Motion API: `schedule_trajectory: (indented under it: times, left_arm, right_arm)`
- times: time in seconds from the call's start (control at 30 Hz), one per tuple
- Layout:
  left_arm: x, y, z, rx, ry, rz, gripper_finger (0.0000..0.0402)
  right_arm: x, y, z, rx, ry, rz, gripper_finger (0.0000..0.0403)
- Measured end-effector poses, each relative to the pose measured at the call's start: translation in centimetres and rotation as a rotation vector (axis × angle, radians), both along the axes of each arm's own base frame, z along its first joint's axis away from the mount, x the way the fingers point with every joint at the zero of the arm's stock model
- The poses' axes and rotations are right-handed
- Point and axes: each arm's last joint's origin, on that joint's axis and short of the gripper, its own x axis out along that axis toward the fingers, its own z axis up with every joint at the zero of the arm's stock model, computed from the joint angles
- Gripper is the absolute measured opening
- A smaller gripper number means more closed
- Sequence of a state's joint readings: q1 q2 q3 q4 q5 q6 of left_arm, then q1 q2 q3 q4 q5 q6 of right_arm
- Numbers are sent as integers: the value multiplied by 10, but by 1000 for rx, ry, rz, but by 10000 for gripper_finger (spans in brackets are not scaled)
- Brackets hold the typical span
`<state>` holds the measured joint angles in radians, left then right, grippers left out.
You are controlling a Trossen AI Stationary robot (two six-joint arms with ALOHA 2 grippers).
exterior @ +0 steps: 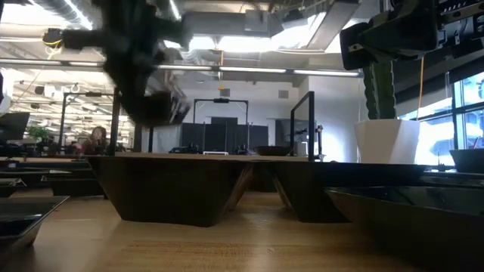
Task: Pick & Place Mini shaped plates
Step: Put the distorted square plate on the shelf
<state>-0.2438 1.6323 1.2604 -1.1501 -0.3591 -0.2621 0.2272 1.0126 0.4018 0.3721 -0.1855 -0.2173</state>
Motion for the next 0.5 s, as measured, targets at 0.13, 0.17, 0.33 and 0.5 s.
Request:
schedule_trajectory:
  times: [0.13,0.17,0.33,0.5]
  left_arm:
    - [-8,29,33,77,-88,43,2]
    - [-10,38,38,85,-101,58,2]
    - [-12,93,41,107,-75,158,2]
    - [-6,133,27,93,-17,194,2]
  right_arm:
    - [0,0,0,0,0,0,21]
    - [0,0,0,0,0,0,21]
    - [0,0,0,0,0,-1,21]
    - [0,0,-1,-1,5,-1,21]
